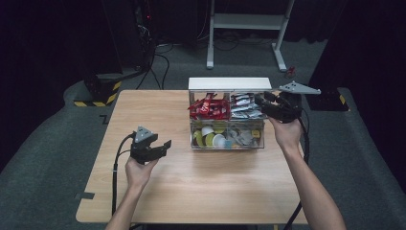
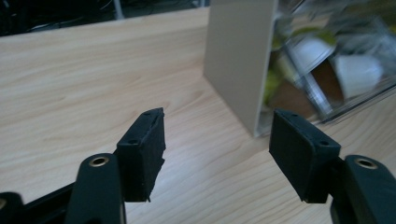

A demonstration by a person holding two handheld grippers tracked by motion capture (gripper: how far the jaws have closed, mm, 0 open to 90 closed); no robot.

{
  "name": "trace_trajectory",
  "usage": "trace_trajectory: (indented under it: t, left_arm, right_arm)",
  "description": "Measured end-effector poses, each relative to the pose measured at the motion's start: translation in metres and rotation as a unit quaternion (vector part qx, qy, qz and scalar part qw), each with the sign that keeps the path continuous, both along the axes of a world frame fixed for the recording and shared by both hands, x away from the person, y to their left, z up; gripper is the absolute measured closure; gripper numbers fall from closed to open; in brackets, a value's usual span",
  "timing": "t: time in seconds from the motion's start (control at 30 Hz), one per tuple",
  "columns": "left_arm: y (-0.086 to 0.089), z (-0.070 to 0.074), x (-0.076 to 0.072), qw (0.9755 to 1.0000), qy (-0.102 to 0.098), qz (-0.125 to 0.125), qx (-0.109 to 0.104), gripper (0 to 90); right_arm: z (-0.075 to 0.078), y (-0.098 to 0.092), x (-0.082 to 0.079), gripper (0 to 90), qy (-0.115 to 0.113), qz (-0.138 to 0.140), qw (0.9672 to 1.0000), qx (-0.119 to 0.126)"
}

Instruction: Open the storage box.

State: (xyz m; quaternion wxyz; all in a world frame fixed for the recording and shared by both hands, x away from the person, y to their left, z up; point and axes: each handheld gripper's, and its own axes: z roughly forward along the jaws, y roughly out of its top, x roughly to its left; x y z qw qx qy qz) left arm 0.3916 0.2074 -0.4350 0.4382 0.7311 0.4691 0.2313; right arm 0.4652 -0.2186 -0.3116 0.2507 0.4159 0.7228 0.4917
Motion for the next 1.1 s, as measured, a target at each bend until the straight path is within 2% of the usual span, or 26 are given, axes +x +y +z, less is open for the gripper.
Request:
trace_trajectory:
  t: [0.03,0.13,0.3,0.4,0.67,0.87,1.1]
  left_arm:
    - [-0.002,0.005,0.000,0.9999,-0.002,-0.007,-0.008,38.3]
    - [-0.008,0.017,0.001,0.9998,-0.009,-0.019,-0.004,39.2]
    - [-0.014,0.034,0.005,0.9991,-0.013,-0.036,-0.021,41.0]
    - [-0.018,0.047,0.008,0.9982,-0.023,-0.047,-0.029,41.3]
    - [-0.034,0.077,0.013,0.9965,-0.049,-0.062,-0.027,43.7]
    - [-0.044,0.092,0.022,0.9957,-0.064,-0.063,-0.025,46.9]
    - [-0.056,0.099,0.038,0.9961,-0.057,-0.066,-0.016,47.5]
  right_arm:
    - [0.000,0.000,0.000,54.8,0.001,0.000,1.0000,0.000]
    - [0.001,0.000,0.000,54.7,0.002,0.000,1.0000,-0.001]
    - [0.001,0.000,0.000,54.6,0.003,0.000,1.0000,-0.001]
    - [0.001,0.000,0.000,54.6,0.003,0.000,1.0000,-0.001]
    - [0.001,0.000,0.000,54.6,0.003,0.001,1.0000,-0.001]
    - [0.001,0.000,0.000,54.6,0.003,0.001,1.0000,-0.001]
    - [0.000,-0.002,0.000,54.4,0.002,0.004,1.0000,0.006]
